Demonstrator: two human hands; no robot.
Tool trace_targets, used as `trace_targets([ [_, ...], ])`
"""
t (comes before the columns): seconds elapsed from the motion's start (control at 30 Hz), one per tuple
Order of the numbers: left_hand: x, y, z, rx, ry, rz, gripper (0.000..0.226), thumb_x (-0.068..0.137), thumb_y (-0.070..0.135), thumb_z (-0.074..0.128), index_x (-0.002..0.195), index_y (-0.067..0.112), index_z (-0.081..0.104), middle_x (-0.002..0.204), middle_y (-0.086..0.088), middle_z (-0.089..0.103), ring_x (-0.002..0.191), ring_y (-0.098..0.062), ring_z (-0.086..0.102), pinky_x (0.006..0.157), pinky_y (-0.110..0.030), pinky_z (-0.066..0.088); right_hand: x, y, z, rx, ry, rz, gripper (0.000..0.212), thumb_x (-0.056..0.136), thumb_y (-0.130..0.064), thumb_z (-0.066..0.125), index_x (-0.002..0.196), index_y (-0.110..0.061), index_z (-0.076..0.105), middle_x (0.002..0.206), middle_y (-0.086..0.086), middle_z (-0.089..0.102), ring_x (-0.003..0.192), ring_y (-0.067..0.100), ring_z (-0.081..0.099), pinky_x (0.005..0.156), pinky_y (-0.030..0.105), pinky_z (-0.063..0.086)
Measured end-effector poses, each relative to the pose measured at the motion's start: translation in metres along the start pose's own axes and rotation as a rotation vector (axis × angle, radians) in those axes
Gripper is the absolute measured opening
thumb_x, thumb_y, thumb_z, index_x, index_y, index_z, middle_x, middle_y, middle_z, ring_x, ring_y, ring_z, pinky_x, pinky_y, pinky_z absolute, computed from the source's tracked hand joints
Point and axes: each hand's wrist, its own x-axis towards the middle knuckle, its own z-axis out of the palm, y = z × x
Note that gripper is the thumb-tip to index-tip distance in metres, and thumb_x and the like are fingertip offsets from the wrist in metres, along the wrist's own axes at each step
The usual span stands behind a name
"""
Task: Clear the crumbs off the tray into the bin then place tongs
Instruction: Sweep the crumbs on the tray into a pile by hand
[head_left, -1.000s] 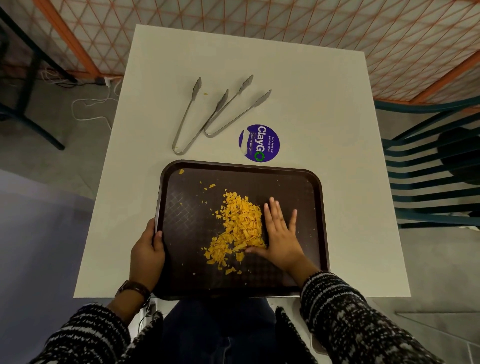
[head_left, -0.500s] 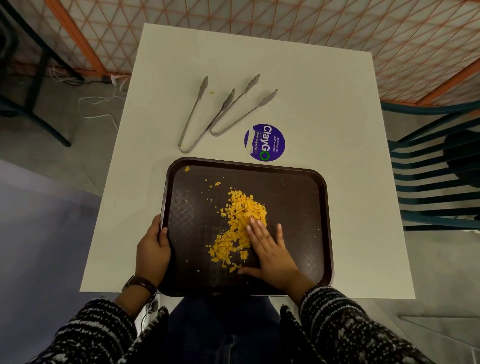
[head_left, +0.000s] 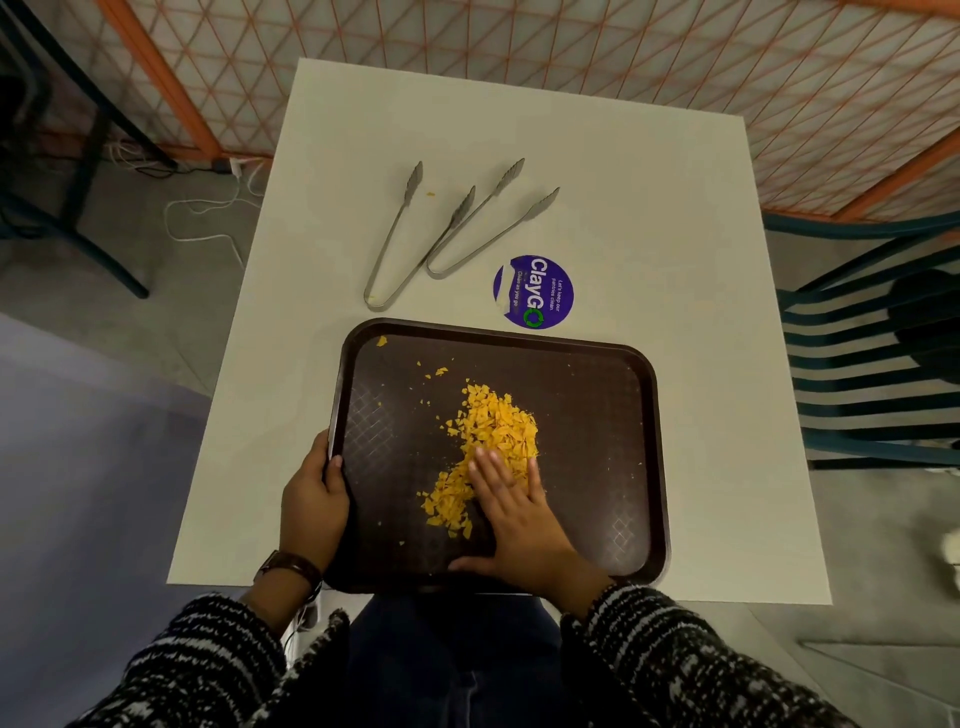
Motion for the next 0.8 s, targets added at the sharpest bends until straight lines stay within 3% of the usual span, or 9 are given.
trace_targets([
  [0.17,-0.002,-0.001,0.001,-0.01,-0.009,-0.002,0.036,0.095,0.009,0.038,0.131,0.01,0.045,0.114,-0.017,0.064,0.099,-0.036,0.059,0.084,-0.029,0.042,0.012,-0.008,0.005,-0.03,0.02,0.08,0.102,0.08,-0.079,0.025,0.149,-0.01,-0.005,0.158,0.004,-0.016,0.146,0.019,-0.007,0.115,0.048,-0.008],
  [0.4,-0.004,-0.002,0.002,-0.007,-0.012,0.005,0.036,0.095,0.01,0.038,0.131,0.009,0.045,0.114,-0.017,0.064,0.099,-0.036,0.059,0.084,-0.03,0.042,0.019,0.004,-0.003,0.011,0.053,0.214,0.08,0.093,-0.058,0.029,0.15,-0.013,-0.003,0.158,0.002,-0.015,0.146,0.018,-0.008,0.116,0.045,-0.012],
  [0.53,-0.002,-0.003,0.002,-0.017,-0.012,-0.001,0.036,0.095,0.011,0.037,0.13,0.012,0.045,0.114,-0.016,0.064,0.099,-0.035,0.059,0.085,-0.03,0.042,0.017,-0.019,-0.004,0.002,0.038,-0.005,0.071,0.093,-0.05,0.029,0.15,-0.012,0.009,0.159,0.005,0.0,0.146,0.019,-0.01,0.115,0.045,-0.012],
  [0.63,0.001,-0.006,0.002,-0.007,-0.003,0.008,0.034,0.095,0.011,0.037,0.128,0.013,0.047,0.111,-0.015,0.065,0.096,-0.034,0.06,0.08,-0.029,0.042,0.015,-0.044,-0.004,-0.032,-0.049,-0.281,0.06,0.094,-0.045,0.027,0.145,-0.014,0.027,0.154,0.003,0.019,0.144,0.017,0.009,0.115,0.045,-0.01],
  [0.8,0.0,-0.006,0.001,-0.03,0.004,0.016,0.035,0.096,0.013,0.038,0.129,0.013,0.047,0.114,-0.013,0.064,0.096,-0.026,0.06,0.082,-0.027,0.042,0.013,-0.076,0.001,0.105,-0.124,-0.498,0.062,0.097,-0.048,0.024,0.146,-0.01,0.026,0.154,0.005,0.027,0.145,0.017,0.009,0.114,0.046,-0.015],
])
